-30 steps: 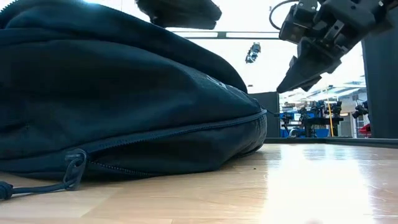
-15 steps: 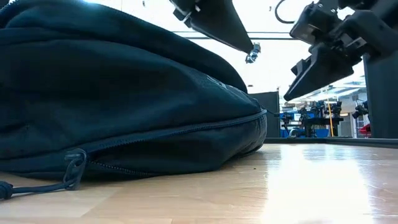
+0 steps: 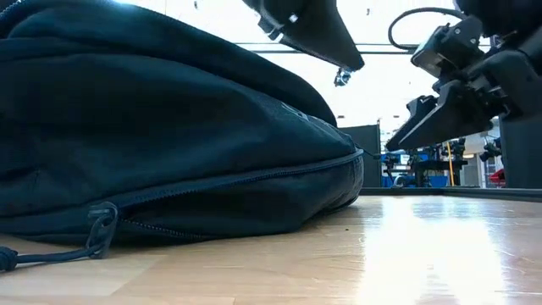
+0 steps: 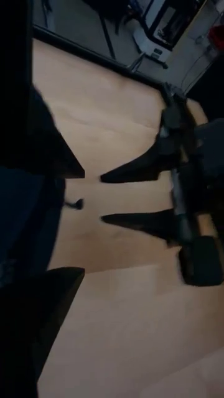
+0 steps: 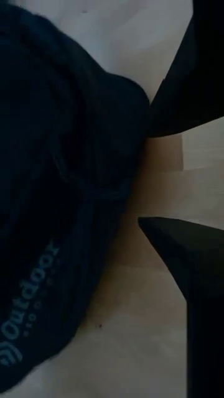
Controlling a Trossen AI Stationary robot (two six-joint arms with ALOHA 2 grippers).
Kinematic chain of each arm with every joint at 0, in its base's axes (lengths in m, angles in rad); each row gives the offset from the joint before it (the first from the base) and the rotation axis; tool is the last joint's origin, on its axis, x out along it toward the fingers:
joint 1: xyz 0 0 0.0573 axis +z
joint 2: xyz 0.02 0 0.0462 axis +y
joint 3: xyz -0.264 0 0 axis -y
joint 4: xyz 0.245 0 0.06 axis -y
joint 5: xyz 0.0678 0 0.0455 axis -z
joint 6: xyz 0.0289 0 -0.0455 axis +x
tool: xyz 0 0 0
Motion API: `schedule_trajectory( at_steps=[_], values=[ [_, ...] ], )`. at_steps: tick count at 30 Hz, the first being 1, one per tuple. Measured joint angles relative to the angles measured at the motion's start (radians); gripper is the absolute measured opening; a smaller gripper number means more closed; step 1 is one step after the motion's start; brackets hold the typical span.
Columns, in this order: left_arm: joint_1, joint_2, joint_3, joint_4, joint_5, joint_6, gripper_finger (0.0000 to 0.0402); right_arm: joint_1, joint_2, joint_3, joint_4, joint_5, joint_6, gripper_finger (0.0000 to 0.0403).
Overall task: Unpack backpack
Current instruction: Close the dark blue backpack
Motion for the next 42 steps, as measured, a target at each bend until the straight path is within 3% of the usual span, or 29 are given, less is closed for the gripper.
schedule_trajectory(
  at_steps=[7, 12, 20, 31, 42],
  values=[
    [0.013, 0.024, 0.001, 0.112, 0.0, 0.012, 0.0248, -0.033, 0.0, 0.0, 0.03, -0.01, -0.006, 0.0177],
    [0.013, 0.068, -0.002, 0.131, 0.003, 0.048, 0.0251, -0.063, 0.0, 0.0, 0.039, -0.08, 0.0, 0.0166],
    [0.013, 0.074, -0.001, 0.131, -0.014, 0.043, 0.0251, -0.065, 0.009, 0.0, 0.094, -0.102, 0.004, 0.0176],
    [0.013, 0.073, -0.001, 0.129, -0.02, 0.045, 0.0251, -0.126, 0.268, 0.035, 0.245, -0.117, 0.012, 0.0188],
    [0.014, 0.073, -0.001, 0.043, -0.021, 0.021, 0.025, -0.135, 0.3, 0.068, 0.244, -0.186, -0.013, 0.0069]
  ],
)
